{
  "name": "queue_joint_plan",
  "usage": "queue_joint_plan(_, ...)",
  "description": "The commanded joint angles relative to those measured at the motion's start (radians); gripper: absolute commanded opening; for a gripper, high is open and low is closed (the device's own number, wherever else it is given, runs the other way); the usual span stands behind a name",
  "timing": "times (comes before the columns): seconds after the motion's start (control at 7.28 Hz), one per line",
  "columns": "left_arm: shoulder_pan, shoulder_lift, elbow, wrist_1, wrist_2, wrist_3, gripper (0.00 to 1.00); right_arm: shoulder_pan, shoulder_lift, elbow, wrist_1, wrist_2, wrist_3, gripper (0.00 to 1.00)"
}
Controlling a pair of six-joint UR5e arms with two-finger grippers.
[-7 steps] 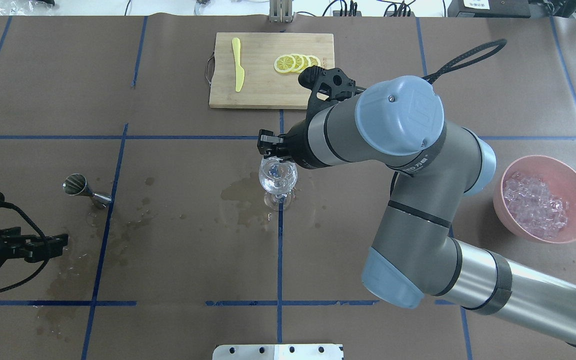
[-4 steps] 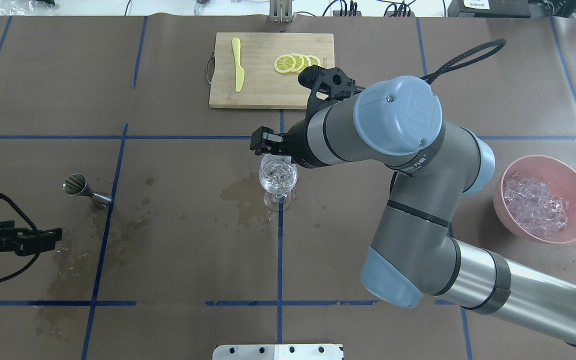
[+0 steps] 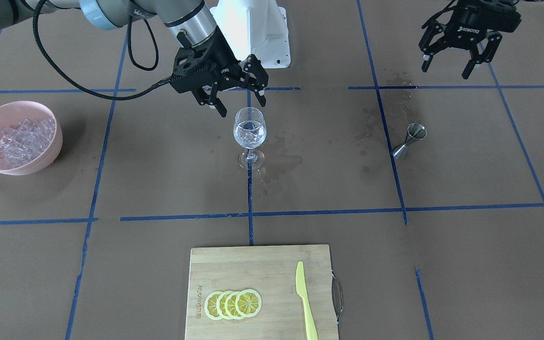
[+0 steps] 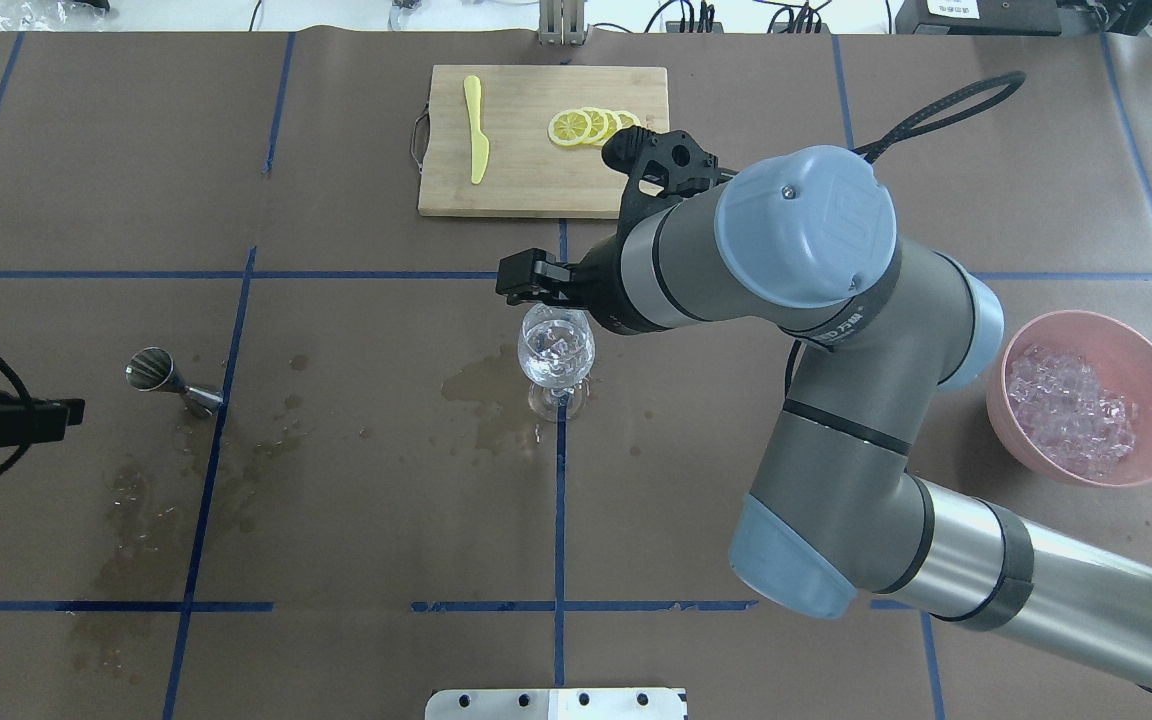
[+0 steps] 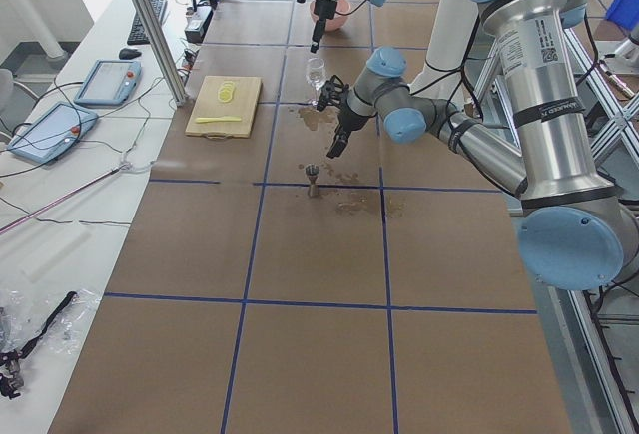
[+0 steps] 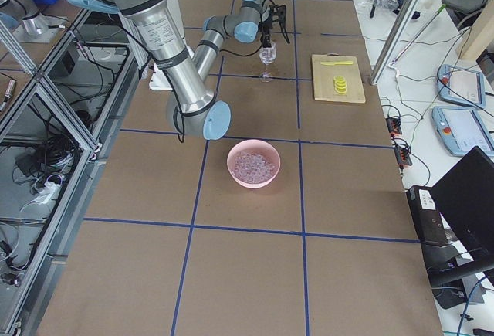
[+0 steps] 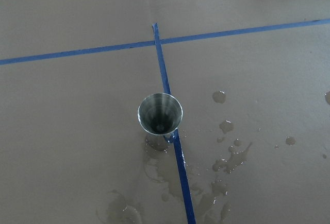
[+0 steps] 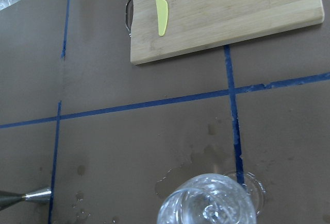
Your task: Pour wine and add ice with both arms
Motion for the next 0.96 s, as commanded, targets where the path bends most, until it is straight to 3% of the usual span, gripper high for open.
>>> queue_joint_plan(0.0,-0.164,-0.119,0.0,0.189,-0.102,0.16,1.0,0.044,-0.029,0.057,-0.135,0.017,-0.071,1.0)
queue_joint_plan(0.27,-0.311,-0.31,0.054,0.448,-0.125,0.341,1.0,0.122,-0.092,0.07,-0.203,0.045,-0.26,1.0)
queue_joint_plan(0.41,-0.392,-0.397,0.11,0.516,-0.169,0.429,1.0,0.192,-0.117,0.061,-0.234,0.097,-0.385,1.0)
queue_joint_plan(0.69,-0.561,-0.455,0.279,0.517,-0.333,0.559,1.0,0.311,-0.157,0.033,-0.332,0.142,-0.641,1.0)
queue_joint_plan(0.82,-0.62,-0.477,0.362,0.515,-0.337,0.652,1.0,0.379,-0.172,0.0,-0.375,0.185,-0.757,1.0)
